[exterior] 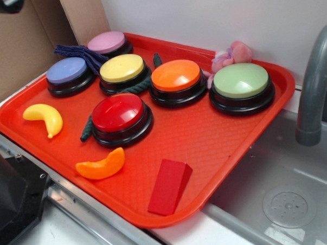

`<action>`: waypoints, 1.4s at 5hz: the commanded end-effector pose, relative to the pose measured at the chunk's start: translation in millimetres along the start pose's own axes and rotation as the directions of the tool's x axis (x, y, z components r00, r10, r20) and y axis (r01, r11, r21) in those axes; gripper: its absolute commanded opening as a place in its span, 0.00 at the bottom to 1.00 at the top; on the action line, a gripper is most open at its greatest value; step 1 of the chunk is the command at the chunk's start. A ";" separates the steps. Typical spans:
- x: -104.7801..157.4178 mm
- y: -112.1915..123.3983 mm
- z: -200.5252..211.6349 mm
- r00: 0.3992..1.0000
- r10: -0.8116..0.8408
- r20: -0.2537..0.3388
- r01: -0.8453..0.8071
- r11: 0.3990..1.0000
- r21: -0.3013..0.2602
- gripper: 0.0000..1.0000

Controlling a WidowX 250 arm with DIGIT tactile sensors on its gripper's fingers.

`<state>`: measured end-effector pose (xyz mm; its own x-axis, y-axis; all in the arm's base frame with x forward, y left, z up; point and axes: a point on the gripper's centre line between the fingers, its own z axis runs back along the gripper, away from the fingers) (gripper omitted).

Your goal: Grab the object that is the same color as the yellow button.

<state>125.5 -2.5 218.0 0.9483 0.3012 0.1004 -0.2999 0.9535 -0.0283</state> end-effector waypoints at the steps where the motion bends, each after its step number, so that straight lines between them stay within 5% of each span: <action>1: 24.2 42.8 -45.8 0.902 0.428 0.049 -0.429 0.903 0.018 1.00; 3: 37.3 82.4 -98.1 0.734 0.657 0.171 -0.670 0.742 0.024 1.00; 4: 38.7 93.7 -138.4 0.697 0.699 0.160 -0.713 0.699 0.058 1.00; 7: 38.7 100.9 -192.5 0.691 0.713 0.120 -0.721 0.692 0.042 1.00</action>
<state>156.5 100.7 23.3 0.4411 0.8852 0.1479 -0.8918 0.4509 -0.0389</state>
